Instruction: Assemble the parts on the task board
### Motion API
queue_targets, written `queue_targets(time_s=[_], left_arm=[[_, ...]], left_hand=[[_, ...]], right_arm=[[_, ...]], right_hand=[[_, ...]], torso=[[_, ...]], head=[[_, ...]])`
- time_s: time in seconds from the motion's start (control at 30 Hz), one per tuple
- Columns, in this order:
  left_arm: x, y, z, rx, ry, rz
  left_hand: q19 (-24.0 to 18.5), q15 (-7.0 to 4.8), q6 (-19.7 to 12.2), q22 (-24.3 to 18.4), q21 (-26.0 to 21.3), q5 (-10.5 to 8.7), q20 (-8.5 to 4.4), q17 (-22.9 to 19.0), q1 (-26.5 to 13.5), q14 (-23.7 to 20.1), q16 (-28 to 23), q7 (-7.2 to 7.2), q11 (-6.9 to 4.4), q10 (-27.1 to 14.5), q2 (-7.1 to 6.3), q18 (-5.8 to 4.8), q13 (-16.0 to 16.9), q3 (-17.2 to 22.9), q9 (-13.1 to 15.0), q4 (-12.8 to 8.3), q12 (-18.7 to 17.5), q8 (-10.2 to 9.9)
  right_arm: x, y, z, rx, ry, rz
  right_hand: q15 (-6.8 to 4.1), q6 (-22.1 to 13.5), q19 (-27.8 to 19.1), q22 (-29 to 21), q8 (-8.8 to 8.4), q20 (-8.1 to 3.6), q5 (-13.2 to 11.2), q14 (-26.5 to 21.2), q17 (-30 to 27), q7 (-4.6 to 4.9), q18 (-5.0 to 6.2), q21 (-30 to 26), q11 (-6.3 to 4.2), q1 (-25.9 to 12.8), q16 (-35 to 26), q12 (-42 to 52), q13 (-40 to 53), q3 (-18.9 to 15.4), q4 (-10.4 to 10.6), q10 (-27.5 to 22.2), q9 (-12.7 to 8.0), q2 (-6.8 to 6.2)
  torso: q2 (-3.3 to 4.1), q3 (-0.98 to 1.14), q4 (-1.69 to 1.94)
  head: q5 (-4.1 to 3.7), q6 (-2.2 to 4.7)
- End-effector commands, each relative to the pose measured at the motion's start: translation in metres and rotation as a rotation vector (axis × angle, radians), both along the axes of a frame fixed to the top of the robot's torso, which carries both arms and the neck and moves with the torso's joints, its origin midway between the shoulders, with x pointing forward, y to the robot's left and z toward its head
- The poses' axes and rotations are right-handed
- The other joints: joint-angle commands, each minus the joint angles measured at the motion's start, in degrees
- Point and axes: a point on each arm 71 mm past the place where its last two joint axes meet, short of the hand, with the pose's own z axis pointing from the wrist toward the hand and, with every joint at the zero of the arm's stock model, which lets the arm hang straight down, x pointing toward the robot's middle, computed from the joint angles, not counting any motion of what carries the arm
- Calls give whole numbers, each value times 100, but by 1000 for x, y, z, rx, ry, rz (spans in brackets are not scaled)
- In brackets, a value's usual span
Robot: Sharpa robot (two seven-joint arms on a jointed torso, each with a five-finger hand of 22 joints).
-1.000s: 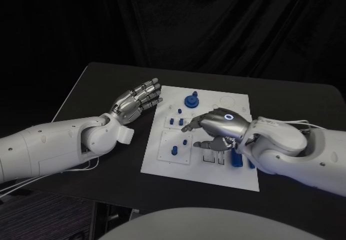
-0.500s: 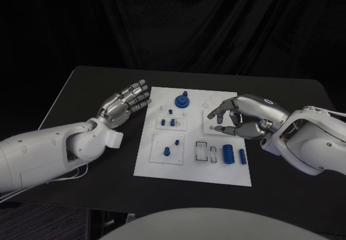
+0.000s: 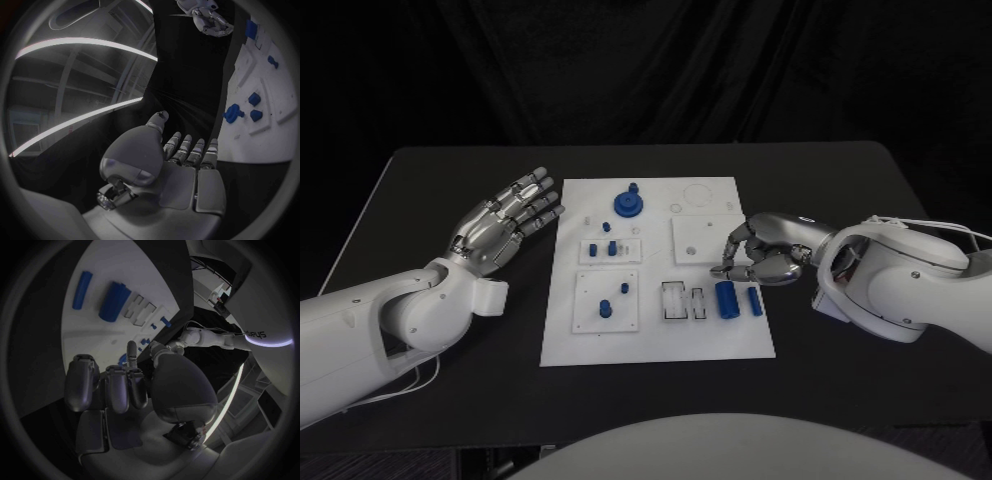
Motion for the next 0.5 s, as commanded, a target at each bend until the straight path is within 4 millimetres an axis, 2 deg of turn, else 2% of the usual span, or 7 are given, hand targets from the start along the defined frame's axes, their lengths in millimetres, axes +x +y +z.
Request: queue_targets(time_s=[0.03,0.1,0.17,0.3,0.5], left_arm=[[0,1,3,-18,-37,11],[0,1,3,-15,-37,10],[0,1,2,-14,-36,7],[0,0,2,-14,-35,2],[0,1,2,-10,-32,3]], left_hand=[[39,21,29,5,21,24,9,5,-5,17,26,11,-8,30,19,-94,5,42,4,-8,32,18],[39,21,29,5,21,24,9,5,-5,17,26,11,-8,30,19,-94,5,42,4,-8,32,18],[35,21,33,-8,19,24,9,4,-4,14,17,11,-5,31,20,-94,5,45,4,-10,39,18],[33,21,29,-15,17,24,9,3,-4,14,16,11,-4,32,20,-94,5,45,3,-10,38,18],[33,21,29,-15,17,24,9,3,-4,14,16,11,-4,32,20,-94,5,45,3,-10,38,18]], right_arm=[[-3,-9,-10,-137,100,-121],[-5,-10,-13,-165,118,-139],[-5,-10,-15,-186,133,-149],[-8,-9,-22,-212,159,-162],[-11,-8,-29,-257,156,-164]], right_hand=[[-101,-221,274,1169,648,-104,36,465,781,-84,-83,173,-122,-296,68,15,1505,-33,7,597,622,30],[-139,-215,286,1184,908,-138,39,478,838,-137,-94,250,-175,-482,97,15,1505,-62,10,597,891,32],[-152,-269,290,1191,952,-150,13,482,859,-147,-100,281,-183,-585,108,15,1505,-80,21,597,975,29],[-156,-335,305,1207,909,-163,37,494,919,-144,-113,352,-187,-753,137,15,1505,-139,22,597,1022,27],[-159,-306,314,1216,863,-167,17,492,906,-147,-120,399,-190,-883,135,15,1505,-198,16,597,1041,5]], torso=[[8,4,-1],[2,4,-11],[7,3,-14],[14,16,-18],[3,16,-5]], head=[[-108,-1],[-121,-1],[-149,-1],[-171,-1],[-162,-1]])
